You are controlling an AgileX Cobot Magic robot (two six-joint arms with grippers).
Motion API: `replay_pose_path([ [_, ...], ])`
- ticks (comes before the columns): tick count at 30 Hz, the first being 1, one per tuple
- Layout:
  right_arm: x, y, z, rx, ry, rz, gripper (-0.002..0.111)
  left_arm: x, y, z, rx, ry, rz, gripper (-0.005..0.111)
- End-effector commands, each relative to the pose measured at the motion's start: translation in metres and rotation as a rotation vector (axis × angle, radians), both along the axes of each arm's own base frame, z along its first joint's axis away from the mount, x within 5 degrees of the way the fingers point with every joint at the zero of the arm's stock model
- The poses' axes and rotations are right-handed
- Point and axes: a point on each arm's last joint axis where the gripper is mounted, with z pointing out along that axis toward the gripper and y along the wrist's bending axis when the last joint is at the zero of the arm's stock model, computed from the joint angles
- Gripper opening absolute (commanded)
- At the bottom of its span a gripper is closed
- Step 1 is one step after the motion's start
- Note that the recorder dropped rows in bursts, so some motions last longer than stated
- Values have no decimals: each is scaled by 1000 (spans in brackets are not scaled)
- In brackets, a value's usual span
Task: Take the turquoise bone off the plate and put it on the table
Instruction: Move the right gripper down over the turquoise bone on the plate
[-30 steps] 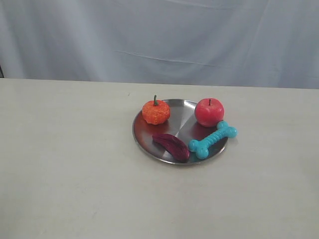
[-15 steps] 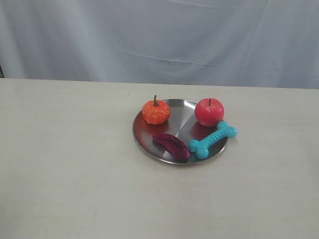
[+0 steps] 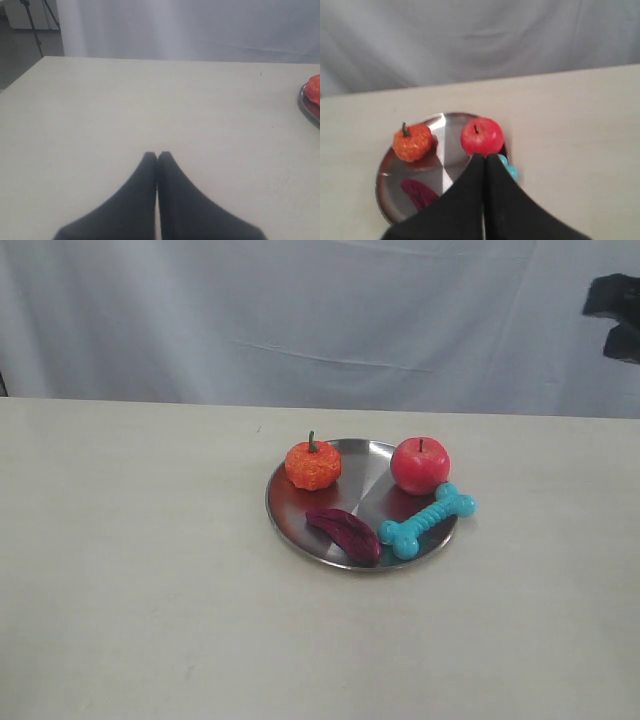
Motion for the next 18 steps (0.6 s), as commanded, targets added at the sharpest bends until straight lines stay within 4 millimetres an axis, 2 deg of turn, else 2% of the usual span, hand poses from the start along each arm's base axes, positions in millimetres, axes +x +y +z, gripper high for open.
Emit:
replay_pose_path([
  [1, 36, -9, -4, -38, 246, 47, -1, 0, 0, 0, -5, -4, -7, 0],
  [6, 75, -16, -19, -26, 416, 99, -1, 0, 0, 0, -5, -4, -7, 0],
  [14, 125, -26, -68, -41, 615, 192, 1, 0, 0, 0, -5, -4, -7, 0],
  [16, 134, -28, -82, -32, 644, 195, 11, 0, 0, 0, -5, -4, -7, 0],
  [18, 143, -28, -97, -10, 669, 204, 30, 0, 0, 0, -5, -4, -7, 0],
])
